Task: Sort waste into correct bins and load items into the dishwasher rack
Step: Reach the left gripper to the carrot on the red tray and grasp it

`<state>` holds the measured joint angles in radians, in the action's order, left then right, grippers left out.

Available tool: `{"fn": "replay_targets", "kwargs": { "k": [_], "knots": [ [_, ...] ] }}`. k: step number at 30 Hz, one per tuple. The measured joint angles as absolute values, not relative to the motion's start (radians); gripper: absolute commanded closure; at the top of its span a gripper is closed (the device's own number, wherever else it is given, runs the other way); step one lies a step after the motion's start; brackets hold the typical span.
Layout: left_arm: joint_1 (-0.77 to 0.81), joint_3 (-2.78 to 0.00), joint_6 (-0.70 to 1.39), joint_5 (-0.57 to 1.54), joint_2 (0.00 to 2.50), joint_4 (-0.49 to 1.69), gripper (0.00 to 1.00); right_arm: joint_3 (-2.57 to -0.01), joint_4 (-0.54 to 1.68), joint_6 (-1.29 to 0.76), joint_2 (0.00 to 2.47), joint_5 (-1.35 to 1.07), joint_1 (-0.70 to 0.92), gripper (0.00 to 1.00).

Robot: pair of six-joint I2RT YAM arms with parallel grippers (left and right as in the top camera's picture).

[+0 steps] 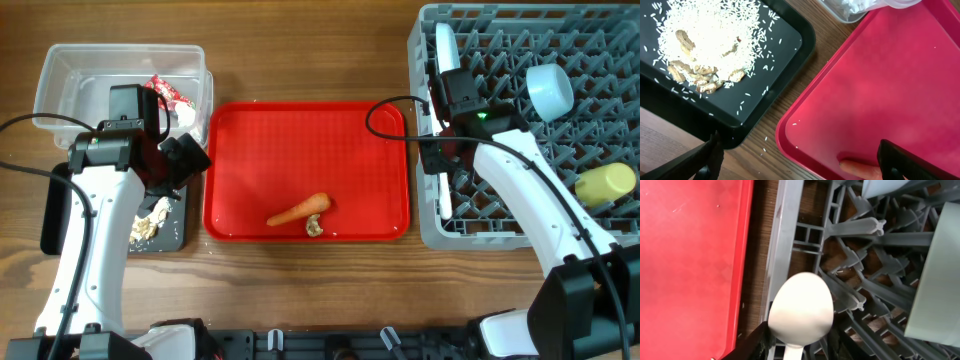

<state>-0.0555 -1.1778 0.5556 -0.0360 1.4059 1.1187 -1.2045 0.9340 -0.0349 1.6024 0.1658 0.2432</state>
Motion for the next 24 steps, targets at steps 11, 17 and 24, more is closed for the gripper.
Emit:
{"fn": "replay_targets", "kwargs": {
  "k": [11, 17, 24],
  "knots": [
    [-0.056, -1.178, 0.556, -0.036, 1.406, 1.118, 0.01, -1.205, 0.91, -0.087, 1.508, 0.161, 0.24, 0.39],
    [-0.056, -1.178, 0.528, -0.004, 1.406, 1.111, 0.0, -1.205, 0.928, -0.117, 1.346, 0.006, 0.167, 0.25],
    [0.117, -1.177, 0.348, 0.093, 1.406, 1.043, 0.0, -1.205, 0.994, -0.154, 1.34, -0.224, 0.009, 0.08]
  ]
}}
